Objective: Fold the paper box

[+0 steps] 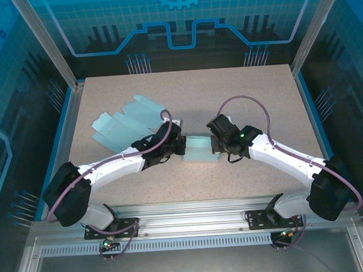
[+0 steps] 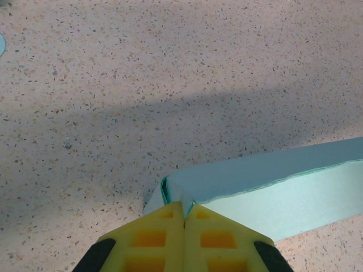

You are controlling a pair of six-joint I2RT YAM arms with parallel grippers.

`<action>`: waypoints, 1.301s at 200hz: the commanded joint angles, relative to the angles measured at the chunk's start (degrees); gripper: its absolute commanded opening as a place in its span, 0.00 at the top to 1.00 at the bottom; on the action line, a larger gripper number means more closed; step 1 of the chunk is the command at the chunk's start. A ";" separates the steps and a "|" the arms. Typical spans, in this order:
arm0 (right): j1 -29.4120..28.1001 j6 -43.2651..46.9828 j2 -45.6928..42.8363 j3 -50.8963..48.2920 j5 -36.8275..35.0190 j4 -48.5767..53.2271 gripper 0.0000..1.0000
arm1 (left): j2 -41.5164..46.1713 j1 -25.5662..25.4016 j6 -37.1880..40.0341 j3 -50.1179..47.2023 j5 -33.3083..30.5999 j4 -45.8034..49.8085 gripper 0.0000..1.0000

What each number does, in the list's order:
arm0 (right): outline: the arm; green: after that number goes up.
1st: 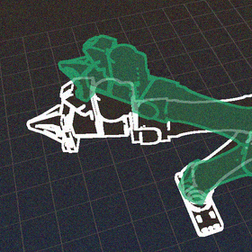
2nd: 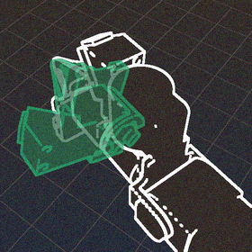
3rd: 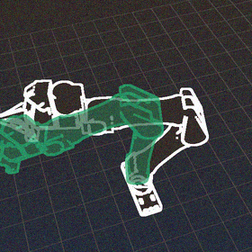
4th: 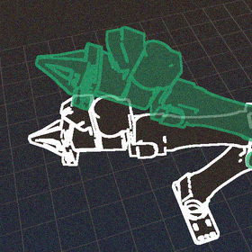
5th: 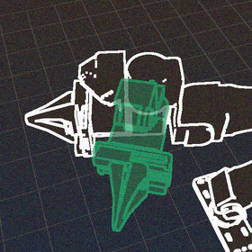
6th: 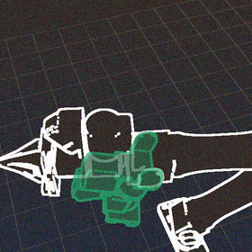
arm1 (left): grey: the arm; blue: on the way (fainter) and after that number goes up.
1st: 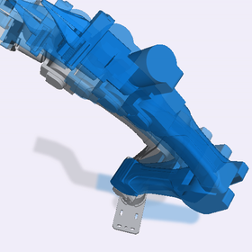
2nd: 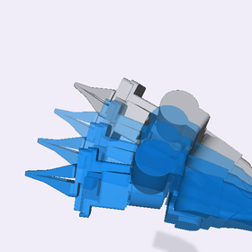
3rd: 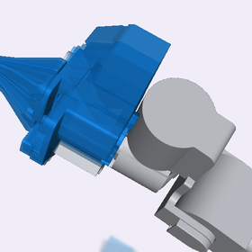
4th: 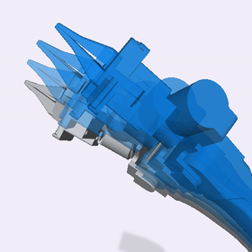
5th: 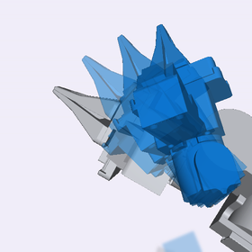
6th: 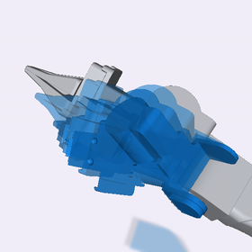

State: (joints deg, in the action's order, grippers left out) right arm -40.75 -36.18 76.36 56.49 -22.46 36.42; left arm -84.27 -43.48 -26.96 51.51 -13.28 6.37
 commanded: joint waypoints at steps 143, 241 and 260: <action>-4.37 -0.55 -5.63 -14.93 -5.18 -10.50 1.00 | 12.13 -1.52 1.47 -15.82 5.77 -15.40 0.40; -5.15 -0.45 -4.29 -13.43 -6.76 -9.39 1.00 | 13.14 2.28 -8.63 -7.20 2.63 -7.01 0.15; -5.26 -0.51 -4.28 -13.21 -6.83 -9.18 1.00 | 9.14 5.69 -11.97 -6.47 8.61 -8.31 0.16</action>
State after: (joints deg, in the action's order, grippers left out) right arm -45.01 -36.01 70.63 43.44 -29.61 22.44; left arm -70.63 -41.45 -33.56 43.38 -10.13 -3.25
